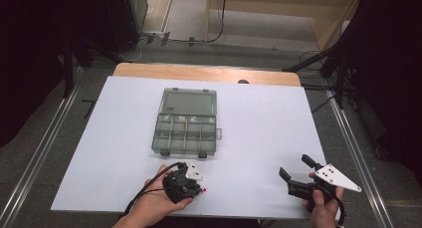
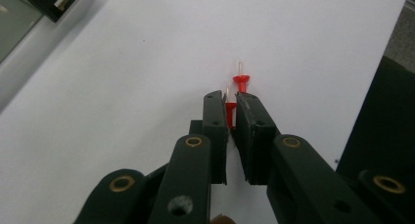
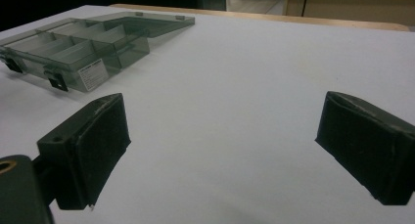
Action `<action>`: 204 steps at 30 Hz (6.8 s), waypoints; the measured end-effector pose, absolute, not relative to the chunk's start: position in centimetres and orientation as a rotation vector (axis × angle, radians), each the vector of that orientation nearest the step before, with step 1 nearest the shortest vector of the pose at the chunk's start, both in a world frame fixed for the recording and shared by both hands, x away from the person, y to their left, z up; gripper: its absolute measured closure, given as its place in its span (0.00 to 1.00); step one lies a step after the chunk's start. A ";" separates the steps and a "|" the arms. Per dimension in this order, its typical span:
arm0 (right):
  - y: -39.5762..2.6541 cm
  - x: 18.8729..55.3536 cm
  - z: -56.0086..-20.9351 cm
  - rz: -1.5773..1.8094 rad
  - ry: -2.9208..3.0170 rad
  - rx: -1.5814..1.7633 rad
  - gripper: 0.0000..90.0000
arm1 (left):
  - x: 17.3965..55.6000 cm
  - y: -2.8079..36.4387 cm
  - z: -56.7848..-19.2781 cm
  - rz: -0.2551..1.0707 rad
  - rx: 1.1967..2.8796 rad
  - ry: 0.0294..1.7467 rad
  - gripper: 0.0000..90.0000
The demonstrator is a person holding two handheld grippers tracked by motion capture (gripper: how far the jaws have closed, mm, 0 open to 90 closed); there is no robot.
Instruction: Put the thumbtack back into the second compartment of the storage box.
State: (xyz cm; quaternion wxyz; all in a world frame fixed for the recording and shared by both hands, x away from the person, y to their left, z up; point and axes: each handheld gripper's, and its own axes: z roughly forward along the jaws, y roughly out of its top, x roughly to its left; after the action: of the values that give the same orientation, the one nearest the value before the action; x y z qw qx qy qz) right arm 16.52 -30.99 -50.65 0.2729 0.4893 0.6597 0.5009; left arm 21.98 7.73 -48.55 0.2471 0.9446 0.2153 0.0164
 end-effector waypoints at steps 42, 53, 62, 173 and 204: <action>-31.0 16.5 -50.6 1.347 1.779 1.309 0.06 | 24.8 10.7 -46.2 0.070 2.501 0.629 0.95; -30.9 16.5 -50.6 1.347 1.779 1.308 0.06 | 26.3 11.5 -45.2 0.104 2.480 0.641 0.95; -30.9 16.6 -50.7 1.341 1.781 1.310 0.06 | 27.4 11.9 -44.6 0.125 2.483 0.647 0.95; -31.1 16.6 -50.7 1.356 1.781 1.307 0.06 | 34.2 9.4 -42.5 0.057 2.447 0.680 0.10; -31.0 16.5 -50.6 1.351 1.788 1.303 0.06 | 27.7 7.0 -44.1 0.017 2.532 0.523 0.06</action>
State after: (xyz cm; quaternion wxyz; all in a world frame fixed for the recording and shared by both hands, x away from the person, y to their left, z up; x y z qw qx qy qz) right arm 16.49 -30.95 -50.63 0.2712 0.4837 0.6639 0.5018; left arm 27.73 7.03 -44.09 0.2743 0.9417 0.1947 0.0064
